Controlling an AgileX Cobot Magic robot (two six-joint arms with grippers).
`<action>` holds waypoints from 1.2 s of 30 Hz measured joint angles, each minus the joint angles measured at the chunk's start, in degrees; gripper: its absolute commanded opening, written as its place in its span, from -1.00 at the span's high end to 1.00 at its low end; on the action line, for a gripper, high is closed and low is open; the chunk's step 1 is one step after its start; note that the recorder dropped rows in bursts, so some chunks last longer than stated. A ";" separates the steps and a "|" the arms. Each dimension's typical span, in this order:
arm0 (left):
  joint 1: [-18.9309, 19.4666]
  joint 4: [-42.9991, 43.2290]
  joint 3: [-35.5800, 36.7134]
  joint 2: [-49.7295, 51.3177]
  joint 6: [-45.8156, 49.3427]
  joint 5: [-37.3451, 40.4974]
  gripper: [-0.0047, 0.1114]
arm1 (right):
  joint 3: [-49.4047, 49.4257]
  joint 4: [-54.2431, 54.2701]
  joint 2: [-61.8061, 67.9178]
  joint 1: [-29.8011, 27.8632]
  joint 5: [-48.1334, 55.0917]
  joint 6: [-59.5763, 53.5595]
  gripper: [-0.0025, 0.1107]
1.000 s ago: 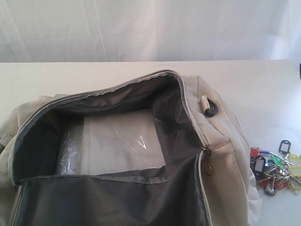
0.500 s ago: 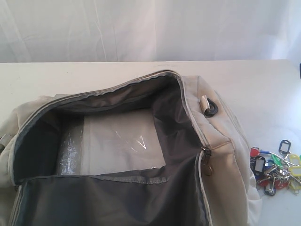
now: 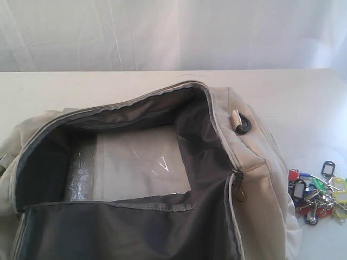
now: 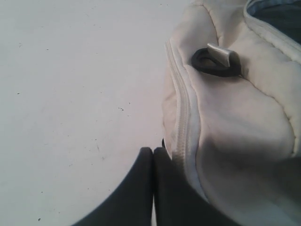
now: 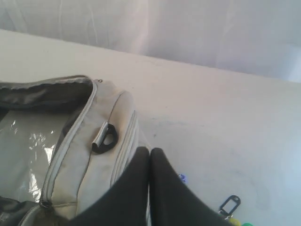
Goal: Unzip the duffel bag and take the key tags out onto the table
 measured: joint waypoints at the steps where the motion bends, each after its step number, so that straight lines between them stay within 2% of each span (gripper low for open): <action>1: 0.00 0.00 0.00 0.00 0.00 0.00 0.92 | 0.62 0.00 -1.78 -0.94 -0.12 0.00 0.96; 7: 0.00 0.00 0.00 0.00 0.00 0.00 0.92 | 5.94 0.00 -9.42 -6.51 -0.71 0.00 0.96; 14: 0.00 0.00 0.00 0.00 -0.11 0.00 0.92 | 16.54 0.00 -15.10 -11.45 -0.69 0.00 0.96; 18: 0.00 0.00 0.00 0.00 -0.11 0.00 0.92 | 23.01 0.00 -18.08 -11.84 -2.69 0.00 0.96; 23: 0.00 0.00 0.00 0.00 -0.11 0.00 0.92 | 31.01 0.00 -22.60 -11.84 -17.25 0.10 0.96; 26: 0.00 0.00 0.00 0.00 -0.22 0.00 0.92 | 39.86 0.00 -28.28 -11.84 -25.24 0.10 0.96; 29: 0.00 0.00 0.00 0.00 -0.22 0.00 0.92 | 46.66 0.00 -31.85 -11.84 -25.39 0.10 0.96; 36: 0.00 0.00 0.05 0.00 -0.22 -0.15 0.92 | 47.49 0.11 -32.23 -11.84 -22.19 0.10 0.96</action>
